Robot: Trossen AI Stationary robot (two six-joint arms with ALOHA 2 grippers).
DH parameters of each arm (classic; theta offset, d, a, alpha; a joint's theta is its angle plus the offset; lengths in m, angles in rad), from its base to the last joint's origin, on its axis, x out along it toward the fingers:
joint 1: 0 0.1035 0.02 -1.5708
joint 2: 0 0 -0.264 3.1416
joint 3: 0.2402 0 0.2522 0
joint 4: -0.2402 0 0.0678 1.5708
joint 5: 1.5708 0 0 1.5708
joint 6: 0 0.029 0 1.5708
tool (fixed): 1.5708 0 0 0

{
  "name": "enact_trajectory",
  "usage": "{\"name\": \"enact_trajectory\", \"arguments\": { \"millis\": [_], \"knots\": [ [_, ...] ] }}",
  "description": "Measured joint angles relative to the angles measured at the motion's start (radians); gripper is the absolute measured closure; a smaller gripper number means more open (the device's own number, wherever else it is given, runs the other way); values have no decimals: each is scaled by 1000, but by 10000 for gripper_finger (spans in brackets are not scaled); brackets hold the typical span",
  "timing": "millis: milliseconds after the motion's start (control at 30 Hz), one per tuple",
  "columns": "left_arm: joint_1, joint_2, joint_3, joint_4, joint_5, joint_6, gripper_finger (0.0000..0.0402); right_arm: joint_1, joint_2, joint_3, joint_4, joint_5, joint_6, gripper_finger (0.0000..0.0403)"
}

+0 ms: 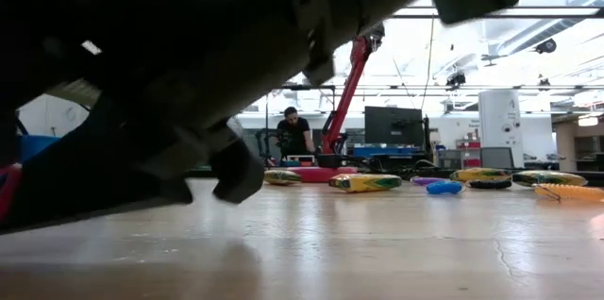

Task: Pick & Place Office Desk Supplies
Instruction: Put the top red rubber band into the yellow bin

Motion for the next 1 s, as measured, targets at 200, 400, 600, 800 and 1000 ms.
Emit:
{"name": "enact_trajectory", "arguments": {
  "millis": [200,400,600,800,1000],
  "knots": [
    [0,0,0,1,0,0,161,0,-55,0,-147,3,3,241],
    [0,0,0,0,0,0,162,0,-90,0,-187,4,3,254],
    [0,0,0,0,0,0,161,-5,-113,0,-189,3,-41,260],
    [0,0,0,-1,0,-17,161,-5,-167,0,-162,2,-51,261],
    [0,0,0,-2,0,-29,162,-4,-254,0,-177,13,-112,265]
  ]
}}
